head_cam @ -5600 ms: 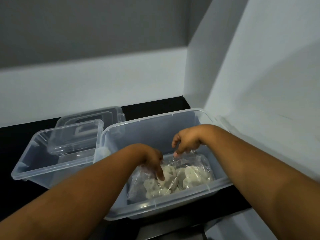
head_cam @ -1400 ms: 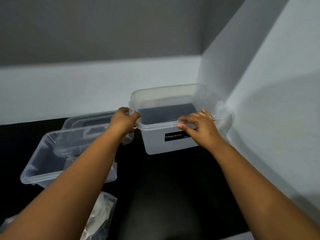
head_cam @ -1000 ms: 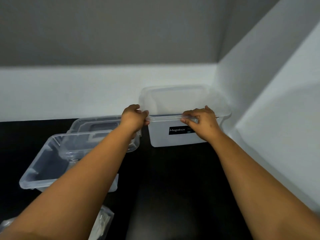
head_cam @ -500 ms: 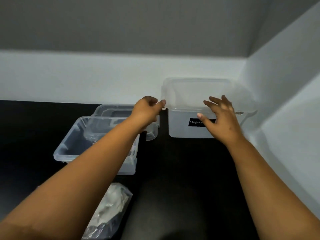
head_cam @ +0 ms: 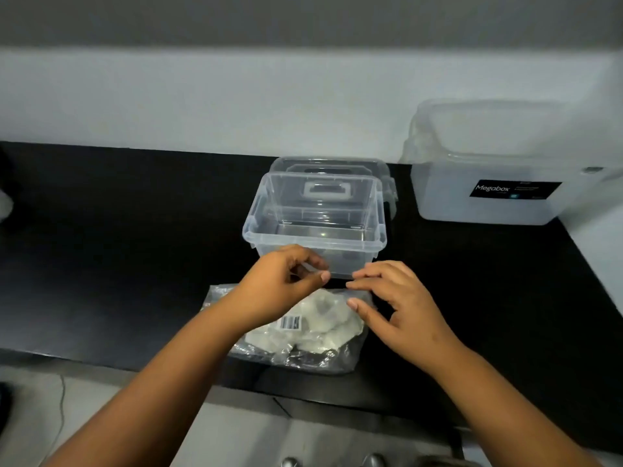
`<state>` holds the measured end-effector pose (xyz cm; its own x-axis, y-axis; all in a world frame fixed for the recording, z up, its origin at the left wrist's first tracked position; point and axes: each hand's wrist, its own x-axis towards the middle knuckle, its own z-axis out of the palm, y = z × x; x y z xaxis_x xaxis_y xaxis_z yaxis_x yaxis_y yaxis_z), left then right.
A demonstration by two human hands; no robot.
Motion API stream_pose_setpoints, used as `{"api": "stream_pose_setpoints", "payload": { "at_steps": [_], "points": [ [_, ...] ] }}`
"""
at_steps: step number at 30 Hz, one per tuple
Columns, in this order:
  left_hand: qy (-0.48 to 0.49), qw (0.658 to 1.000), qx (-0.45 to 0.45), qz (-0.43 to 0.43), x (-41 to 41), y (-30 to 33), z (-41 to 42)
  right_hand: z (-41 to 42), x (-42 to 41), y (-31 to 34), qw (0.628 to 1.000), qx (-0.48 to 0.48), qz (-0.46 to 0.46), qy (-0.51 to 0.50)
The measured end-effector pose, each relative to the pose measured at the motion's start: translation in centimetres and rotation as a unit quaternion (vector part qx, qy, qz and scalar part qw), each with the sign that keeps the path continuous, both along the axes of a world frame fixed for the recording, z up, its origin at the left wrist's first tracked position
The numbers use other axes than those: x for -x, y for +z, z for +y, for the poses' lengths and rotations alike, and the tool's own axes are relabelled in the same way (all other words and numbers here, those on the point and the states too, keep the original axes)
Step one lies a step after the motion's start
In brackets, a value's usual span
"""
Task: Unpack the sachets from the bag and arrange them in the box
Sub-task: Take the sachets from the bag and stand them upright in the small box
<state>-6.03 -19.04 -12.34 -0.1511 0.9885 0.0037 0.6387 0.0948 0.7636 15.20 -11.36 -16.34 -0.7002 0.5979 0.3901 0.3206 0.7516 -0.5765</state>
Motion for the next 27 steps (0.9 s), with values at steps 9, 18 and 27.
{"api": "stream_pose_setpoints", "payload": {
  "at_steps": [9,18,27],
  "points": [
    [-0.11,0.981,0.019,0.157,5.6,-6.9,-5.6,-4.9,4.1,-2.1,0.98,-0.047,-0.191,-0.007],
    [-0.13,0.965,-0.006,0.229,6.6,-8.0,-6.1,-6.9,6.9,-1.6,0.943,-0.164,-0.287,-0.039],
    [-0.012,0.96,-0.147,0.24,5.9,-9.1,-7.7,-6.3,6.7,-3.5,0.949,-0.15,-0.269,-0.068]
  ]
}}
